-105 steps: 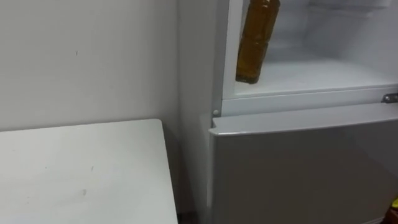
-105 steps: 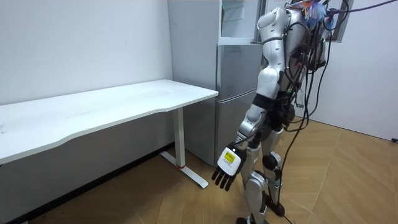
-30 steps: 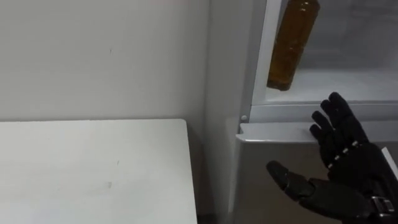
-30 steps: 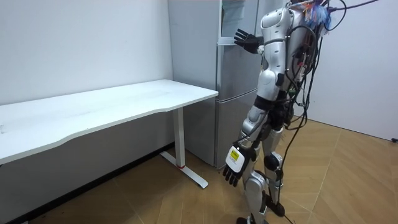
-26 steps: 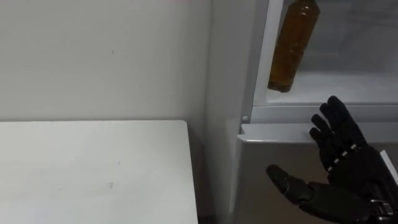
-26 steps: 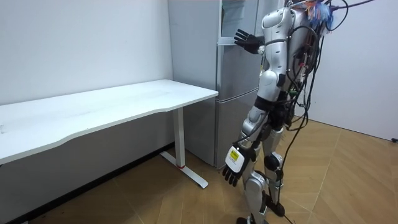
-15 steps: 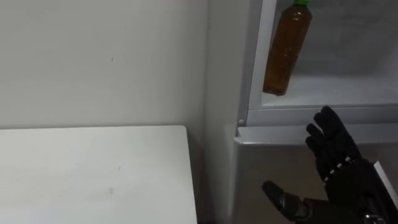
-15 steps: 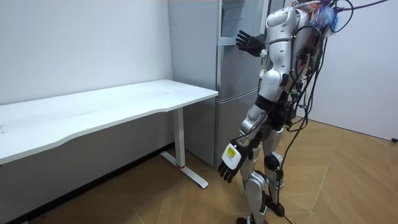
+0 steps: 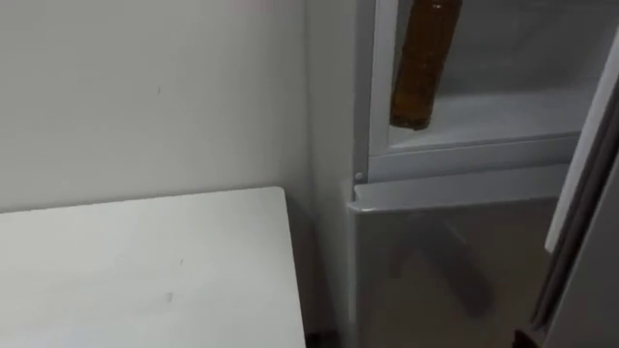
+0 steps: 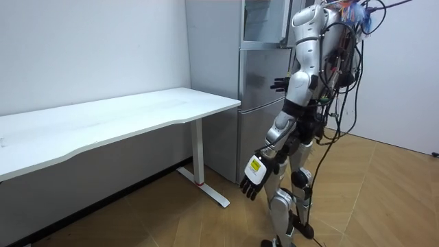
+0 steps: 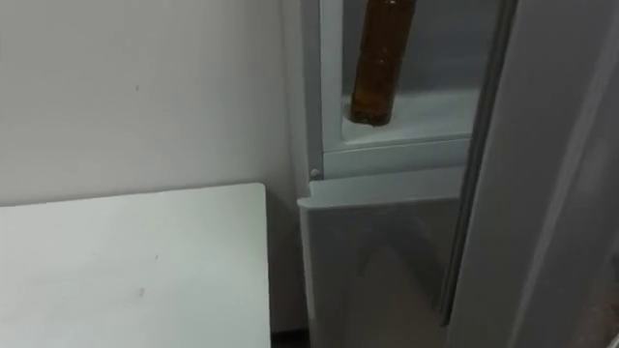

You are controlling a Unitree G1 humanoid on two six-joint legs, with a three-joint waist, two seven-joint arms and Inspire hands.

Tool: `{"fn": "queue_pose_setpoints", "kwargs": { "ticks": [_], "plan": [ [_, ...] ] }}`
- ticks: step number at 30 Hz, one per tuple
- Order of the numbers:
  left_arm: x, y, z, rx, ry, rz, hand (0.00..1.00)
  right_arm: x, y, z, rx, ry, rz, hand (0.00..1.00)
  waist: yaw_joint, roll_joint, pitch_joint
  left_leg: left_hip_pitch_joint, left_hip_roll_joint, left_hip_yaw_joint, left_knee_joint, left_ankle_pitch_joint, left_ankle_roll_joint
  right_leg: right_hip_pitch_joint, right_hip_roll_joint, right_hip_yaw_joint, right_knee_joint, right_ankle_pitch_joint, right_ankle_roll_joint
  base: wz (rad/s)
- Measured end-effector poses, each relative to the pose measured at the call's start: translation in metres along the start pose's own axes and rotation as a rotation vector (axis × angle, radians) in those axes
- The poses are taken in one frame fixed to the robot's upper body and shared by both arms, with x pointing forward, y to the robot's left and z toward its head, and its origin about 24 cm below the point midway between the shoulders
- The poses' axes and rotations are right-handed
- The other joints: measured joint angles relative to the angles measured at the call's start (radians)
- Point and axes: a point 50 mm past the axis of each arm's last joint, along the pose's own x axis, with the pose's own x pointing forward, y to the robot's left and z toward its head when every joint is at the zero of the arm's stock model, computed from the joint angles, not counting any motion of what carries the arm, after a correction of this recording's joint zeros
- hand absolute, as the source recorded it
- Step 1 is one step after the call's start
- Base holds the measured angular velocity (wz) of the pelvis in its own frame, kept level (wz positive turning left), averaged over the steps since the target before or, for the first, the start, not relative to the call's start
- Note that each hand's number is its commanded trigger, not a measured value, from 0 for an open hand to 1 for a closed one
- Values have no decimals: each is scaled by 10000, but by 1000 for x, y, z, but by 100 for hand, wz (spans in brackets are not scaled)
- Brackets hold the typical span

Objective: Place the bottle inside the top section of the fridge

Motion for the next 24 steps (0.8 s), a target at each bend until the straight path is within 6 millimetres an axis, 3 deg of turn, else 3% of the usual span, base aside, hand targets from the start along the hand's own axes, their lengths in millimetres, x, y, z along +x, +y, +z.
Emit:
{"fn": "queue_pose_setpoints", "kwargs": {
  "ticks": [5, 10, 15, 24],
  "plan": [
    [-3, 3, -9, -224, 179, 118, 0, 0, -30, 5, 359, -290, -2831, 0, -157, -286, 1, 18, -1, -1, 27, 1, -9, 171, 12, -37, -261, 7, 8, 2],
    [-3, 2, -11, -218, 204, 116, 0, -5, -45, 5, 617, -238, -4621, 0, -268, -380, -19, 26, -5, 10, 18, 1, -10, 186, 17, -15, -284, 8, 10, -2],
    [-3, 4, -10, -370, 152, 177, 0, -6, -68, 12, 1110, -456, -6620, 0, -372, -374, 16, 95, -37, 33, -6, 0, -10, 148, -18, 27, -112, -100, 43, -1],
    [-3, 12, -7, -753, -104, 462, 0, -4, -92, 62, 1921, -2943, -8819, 0, -462, -437, 10, 162, -31, 39, -161, 1, -16, 94, 1, 14, -75, -181, 24, 0]
  ]
}}
